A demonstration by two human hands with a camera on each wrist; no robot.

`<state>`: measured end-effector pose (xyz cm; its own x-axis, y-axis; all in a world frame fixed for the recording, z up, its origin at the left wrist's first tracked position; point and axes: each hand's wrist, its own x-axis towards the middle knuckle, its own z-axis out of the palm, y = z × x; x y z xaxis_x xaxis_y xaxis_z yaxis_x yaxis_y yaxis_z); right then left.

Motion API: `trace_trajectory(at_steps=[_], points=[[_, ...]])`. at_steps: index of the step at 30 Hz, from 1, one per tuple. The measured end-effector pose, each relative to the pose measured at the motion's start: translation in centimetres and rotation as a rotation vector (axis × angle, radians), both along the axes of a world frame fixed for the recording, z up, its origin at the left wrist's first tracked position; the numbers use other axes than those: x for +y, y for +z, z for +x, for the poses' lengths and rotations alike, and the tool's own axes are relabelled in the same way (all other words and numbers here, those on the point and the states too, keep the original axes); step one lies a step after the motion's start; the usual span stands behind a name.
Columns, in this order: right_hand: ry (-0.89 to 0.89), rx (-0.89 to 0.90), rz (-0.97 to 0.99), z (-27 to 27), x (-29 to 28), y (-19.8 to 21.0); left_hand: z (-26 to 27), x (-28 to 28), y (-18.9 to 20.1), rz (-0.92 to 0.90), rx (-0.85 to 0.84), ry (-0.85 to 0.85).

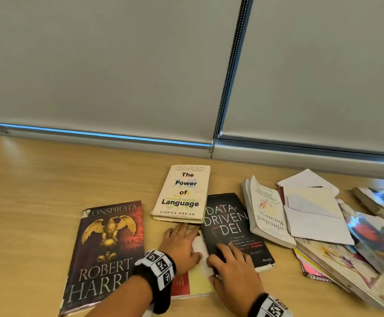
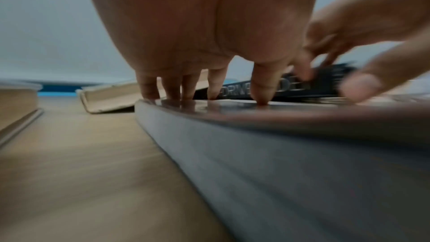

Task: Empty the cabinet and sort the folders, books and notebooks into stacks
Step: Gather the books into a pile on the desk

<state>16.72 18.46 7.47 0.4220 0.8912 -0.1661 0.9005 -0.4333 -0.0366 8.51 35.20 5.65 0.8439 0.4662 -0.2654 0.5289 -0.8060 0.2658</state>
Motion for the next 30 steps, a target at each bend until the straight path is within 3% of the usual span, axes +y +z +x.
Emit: trace_trajectory(at_steps=[7,17,30], points=[[-0.103,0.034,0.01,2.3,-3.2,-1.0,1.1,-0.5,0.9,-0.026,0.108,0.056],[0.001,0.069,-0.044,3.4,-4.3,-0.6,-1.0,-4.2,0.0,-0.172,0.069,0.196],[0.041,0.104,0.11,7.0,-3.5,0.6,-3.5,-5.5,0.5,-0.228,0.081,0.277]])
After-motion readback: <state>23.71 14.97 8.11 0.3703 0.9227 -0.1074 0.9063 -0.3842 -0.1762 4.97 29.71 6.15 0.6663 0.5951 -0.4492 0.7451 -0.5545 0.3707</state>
